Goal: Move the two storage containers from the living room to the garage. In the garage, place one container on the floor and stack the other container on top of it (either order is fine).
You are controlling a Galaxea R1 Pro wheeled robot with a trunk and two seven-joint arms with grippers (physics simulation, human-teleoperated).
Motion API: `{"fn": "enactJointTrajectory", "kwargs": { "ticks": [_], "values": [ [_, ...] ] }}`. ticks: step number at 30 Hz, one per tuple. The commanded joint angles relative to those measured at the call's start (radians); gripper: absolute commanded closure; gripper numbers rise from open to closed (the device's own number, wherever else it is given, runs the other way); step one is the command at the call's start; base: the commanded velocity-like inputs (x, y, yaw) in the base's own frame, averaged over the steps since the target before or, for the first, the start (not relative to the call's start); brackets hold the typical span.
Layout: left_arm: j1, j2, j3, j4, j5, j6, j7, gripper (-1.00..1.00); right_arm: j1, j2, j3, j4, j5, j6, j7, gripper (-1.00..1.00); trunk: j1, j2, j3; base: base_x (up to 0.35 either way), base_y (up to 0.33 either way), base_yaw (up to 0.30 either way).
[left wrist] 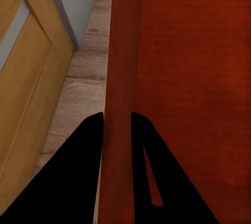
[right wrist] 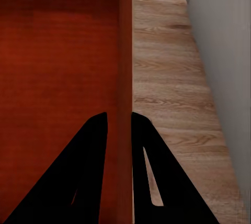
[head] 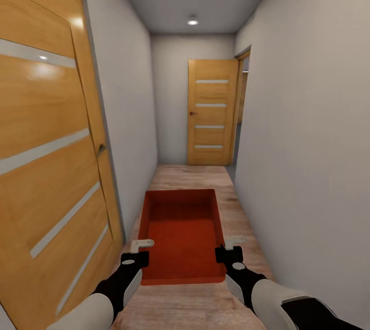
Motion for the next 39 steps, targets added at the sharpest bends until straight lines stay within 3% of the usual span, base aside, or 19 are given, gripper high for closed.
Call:
{"fn": "enactJointTrajectory", "kwargs": {
  "ticks": [1, 39],
  "values": [
    [-0.001, 0.000, 0.021, -0.006, -0.024, -0.002, 0.031, 1.00, 0.000, 0.001, -0.031, 0.003, 0.013, 0.003, 0.003, 1.00, 0.001, -0.001, -0.001, 0.322, 0.000, 0.000],
    [-0.001, 0.000, 0.021, -0.005, -0.024, -0.002, 0.031, 1.00, 0.000, 0.000, -0.031, 0.003, 0.013, 0.003, 0.003, 1.00, 0.001, -0.001, -0.001, 0.322, 0.000, -0.018]
  ]
}}
